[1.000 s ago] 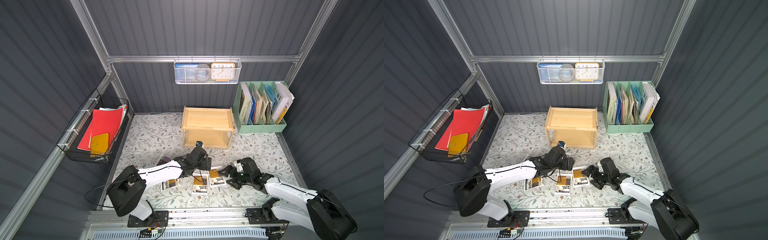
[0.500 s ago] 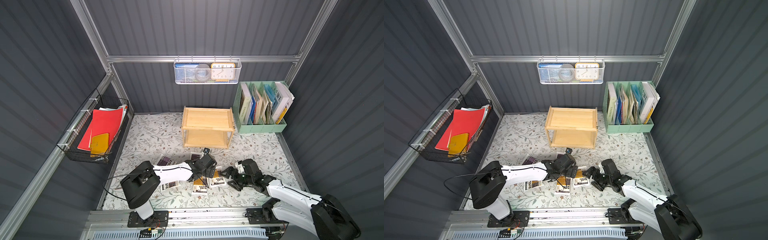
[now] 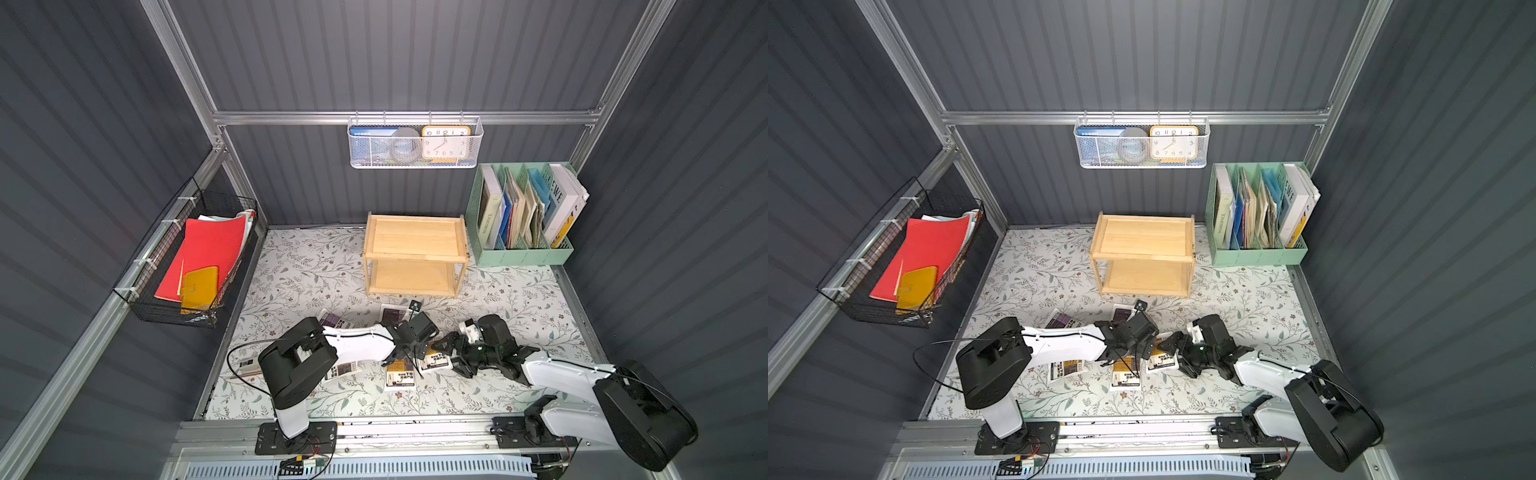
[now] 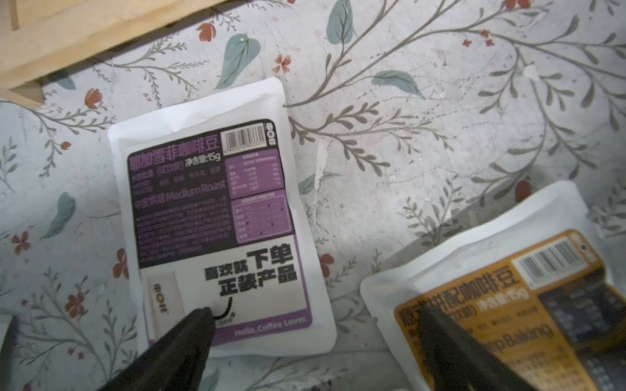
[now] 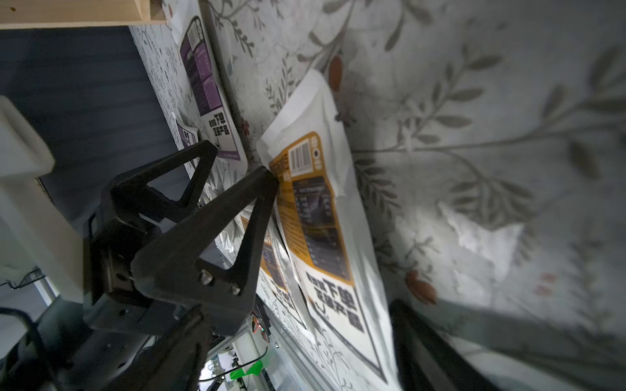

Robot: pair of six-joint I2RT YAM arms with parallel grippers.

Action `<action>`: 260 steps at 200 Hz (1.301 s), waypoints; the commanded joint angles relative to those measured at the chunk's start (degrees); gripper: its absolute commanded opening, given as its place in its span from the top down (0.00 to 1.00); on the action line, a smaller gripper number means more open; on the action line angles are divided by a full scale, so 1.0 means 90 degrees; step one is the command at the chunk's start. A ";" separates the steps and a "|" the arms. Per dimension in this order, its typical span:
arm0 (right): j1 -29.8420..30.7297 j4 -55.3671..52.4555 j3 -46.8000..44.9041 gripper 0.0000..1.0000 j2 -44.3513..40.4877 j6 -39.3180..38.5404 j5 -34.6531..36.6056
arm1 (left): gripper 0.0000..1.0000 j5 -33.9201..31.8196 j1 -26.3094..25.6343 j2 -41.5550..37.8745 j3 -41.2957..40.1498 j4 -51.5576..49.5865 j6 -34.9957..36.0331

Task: Place the bagged coffee beans on the shelf by color
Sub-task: Pick up the bagged coffee beans at the center of the board.

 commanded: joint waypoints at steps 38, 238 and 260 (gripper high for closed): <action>0.0011 -0.0338 -0.0248 0.52 0.0363 0.0031 0.0205 | 0.00 -0.0075 -0.0090 0.0011 -0.0058 -0.0218 -0.0179; 0.0000 -0.2596 0.0021 0.97 -0.2877 0.0173 0.0576 | 0.00 -0.0806 0.0014 -0.1702 0.1287 -0.1318 -0.1131; -0.0003 -0.2787 0.0259 0.97 -0.3239 0.0207 0.0517 | 0.00 -0.0859 0.0182 -0.1961 0.1514 -0.1475 -0.1209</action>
